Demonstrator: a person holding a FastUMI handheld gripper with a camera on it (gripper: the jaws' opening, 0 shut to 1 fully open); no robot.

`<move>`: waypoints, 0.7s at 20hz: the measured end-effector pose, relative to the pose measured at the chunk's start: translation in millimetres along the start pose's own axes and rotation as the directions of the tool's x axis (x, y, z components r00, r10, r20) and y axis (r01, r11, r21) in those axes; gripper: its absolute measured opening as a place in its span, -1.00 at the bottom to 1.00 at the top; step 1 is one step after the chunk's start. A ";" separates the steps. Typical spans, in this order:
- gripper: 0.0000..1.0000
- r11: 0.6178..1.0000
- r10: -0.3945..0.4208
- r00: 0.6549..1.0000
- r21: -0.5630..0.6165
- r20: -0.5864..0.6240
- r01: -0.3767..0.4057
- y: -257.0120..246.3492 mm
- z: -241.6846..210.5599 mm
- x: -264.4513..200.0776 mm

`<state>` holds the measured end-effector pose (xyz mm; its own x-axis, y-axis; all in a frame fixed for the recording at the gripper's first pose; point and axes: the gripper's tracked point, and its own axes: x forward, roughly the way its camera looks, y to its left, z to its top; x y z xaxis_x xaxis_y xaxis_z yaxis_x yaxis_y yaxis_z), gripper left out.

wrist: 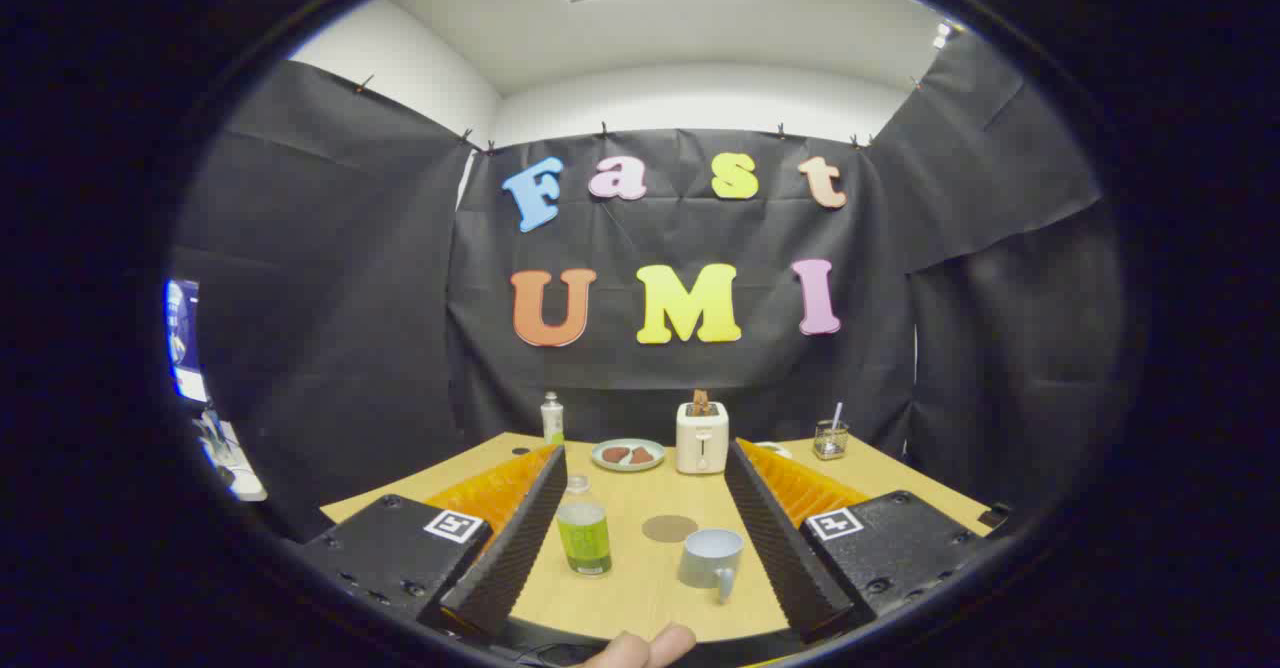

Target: Take the bottle from table, then pour the juice into the cup, finally place the bottle on the coaster

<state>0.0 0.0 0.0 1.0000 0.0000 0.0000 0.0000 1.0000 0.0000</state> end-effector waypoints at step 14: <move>1.00 1.000 0.027 0.998 0.011 -0.056 -0.026 11.6 -17.3 6.7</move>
<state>6.7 11.6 -17.3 0.9980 0.0268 -0.0565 -0.0262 0.9996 0.0109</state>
